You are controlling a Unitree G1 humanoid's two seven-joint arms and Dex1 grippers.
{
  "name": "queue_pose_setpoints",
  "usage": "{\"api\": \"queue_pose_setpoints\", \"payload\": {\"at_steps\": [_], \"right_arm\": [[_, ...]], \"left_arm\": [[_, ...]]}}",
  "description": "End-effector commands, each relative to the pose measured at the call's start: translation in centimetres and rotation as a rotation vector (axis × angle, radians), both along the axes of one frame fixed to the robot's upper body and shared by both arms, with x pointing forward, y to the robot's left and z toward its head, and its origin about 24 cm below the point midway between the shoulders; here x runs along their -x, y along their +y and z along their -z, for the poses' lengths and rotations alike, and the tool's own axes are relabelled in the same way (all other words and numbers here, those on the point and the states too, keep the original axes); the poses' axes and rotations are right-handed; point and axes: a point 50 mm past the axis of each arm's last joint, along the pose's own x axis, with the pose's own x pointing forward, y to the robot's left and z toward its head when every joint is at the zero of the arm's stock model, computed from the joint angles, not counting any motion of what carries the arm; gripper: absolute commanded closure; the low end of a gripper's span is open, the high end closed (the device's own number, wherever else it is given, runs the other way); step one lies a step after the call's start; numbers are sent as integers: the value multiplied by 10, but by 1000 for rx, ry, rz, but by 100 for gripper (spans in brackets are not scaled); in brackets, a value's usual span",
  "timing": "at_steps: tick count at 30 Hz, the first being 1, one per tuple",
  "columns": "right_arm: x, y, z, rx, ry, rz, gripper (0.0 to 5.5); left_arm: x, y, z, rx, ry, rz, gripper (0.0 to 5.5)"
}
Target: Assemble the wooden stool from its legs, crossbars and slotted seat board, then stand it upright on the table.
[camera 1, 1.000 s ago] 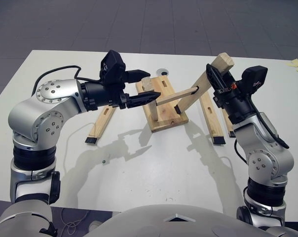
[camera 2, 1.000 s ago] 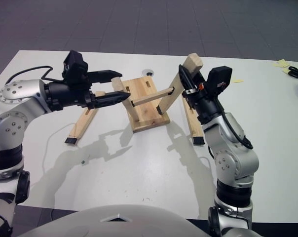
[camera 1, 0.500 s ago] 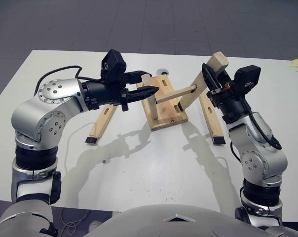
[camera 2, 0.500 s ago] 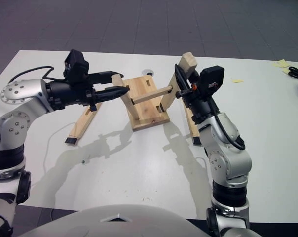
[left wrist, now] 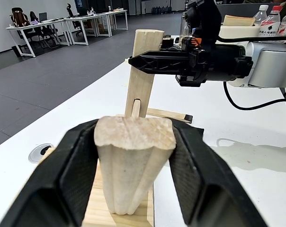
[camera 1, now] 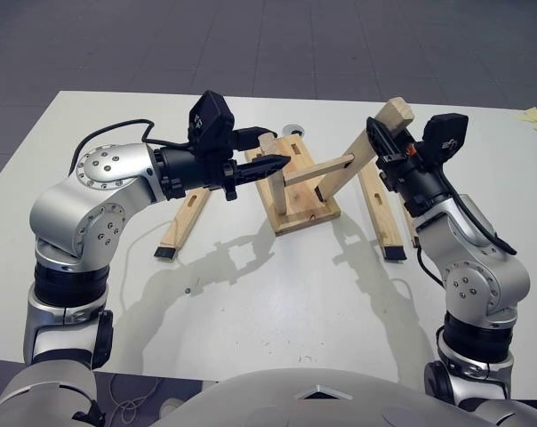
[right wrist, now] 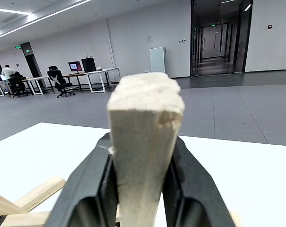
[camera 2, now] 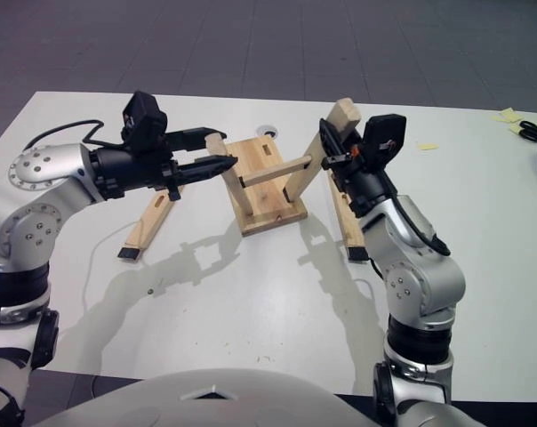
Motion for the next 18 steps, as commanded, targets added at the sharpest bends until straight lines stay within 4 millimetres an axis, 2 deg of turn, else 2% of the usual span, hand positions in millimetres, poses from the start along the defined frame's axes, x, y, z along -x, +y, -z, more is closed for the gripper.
{"api": "queue_pose_setpoints", "payload": {"at_steps": [1, 3, 7, 12, 15, 18], "right_arm": [[7, 13, 79, 36, 525, -14, 448], [1, 15, 88, -30, 616, 26, 448], [-12, 14, 95, 29, 674, 26, 448], [5, 16, 116, 72, 794, -48, 448], [8, 14, 114, 78, 767, -43, 448], [-5, 12, 96, 107, 626, -28, 448]], "left_arm": [[2, -6, 13, -39, 42, 14, 339], [3, -6, 15, -40, 46, 13, 340], [5, -8, 18, -50, 45, 20, 341], [5, -12, 17, -47, 42, 31, 344], [5, -12, 18, -43, 42, 28, 345], [4, -12, 18, -44, 35, 19, 345]]}}
